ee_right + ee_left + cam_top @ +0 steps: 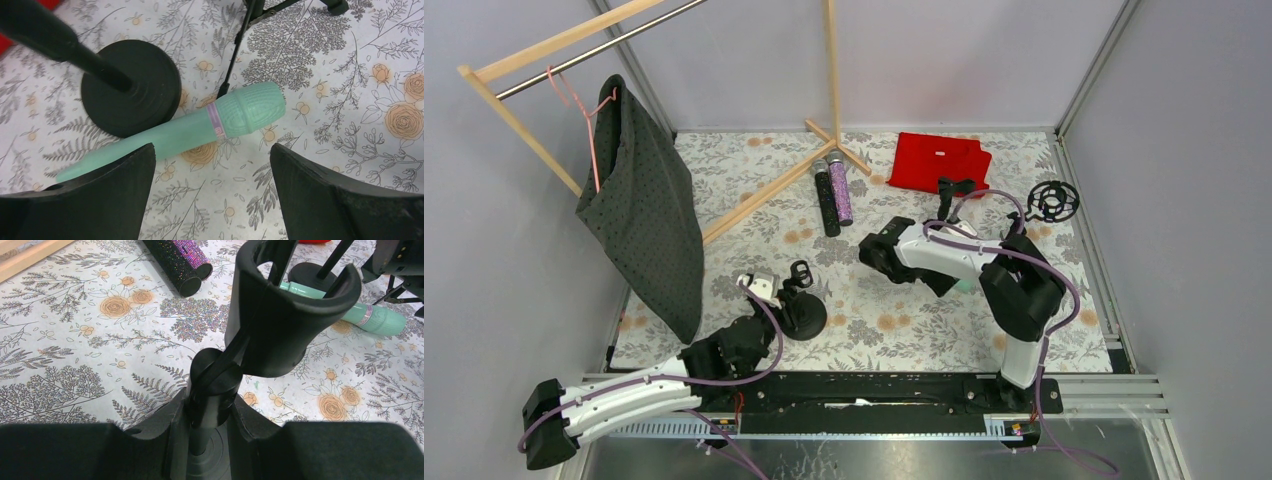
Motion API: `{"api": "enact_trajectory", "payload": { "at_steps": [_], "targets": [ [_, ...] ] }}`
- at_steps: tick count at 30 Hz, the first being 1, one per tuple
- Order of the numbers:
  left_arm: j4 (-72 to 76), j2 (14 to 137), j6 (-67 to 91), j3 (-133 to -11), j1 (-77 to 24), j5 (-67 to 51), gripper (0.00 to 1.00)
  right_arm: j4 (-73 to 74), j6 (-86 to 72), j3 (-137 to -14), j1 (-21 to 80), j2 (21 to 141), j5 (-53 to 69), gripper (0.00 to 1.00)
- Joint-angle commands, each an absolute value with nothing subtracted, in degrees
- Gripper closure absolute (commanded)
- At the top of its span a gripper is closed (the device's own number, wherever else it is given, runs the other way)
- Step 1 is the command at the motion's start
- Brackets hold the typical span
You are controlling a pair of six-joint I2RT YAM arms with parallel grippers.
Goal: Attach the microphones to the stand
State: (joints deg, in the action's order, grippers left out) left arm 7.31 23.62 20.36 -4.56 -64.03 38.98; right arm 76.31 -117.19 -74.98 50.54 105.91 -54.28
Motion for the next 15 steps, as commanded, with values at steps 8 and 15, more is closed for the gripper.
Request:
{"api": "enact_trajectory", "payload": {
  "at_steps": [8,15],
  "targets": [
    [11.95,24.33,21.07,-6.68,-63.99,37.44,1.00,65.62,-147.13,-69.31,46.40,104.84,-55.48,0.10],
    [11.97,24.52,21.09,-6.77,-64.03,37.62,1.00,59.88,-142.17,-67.65,44.47,105.40,-54.53,0.10]
  ]
}}
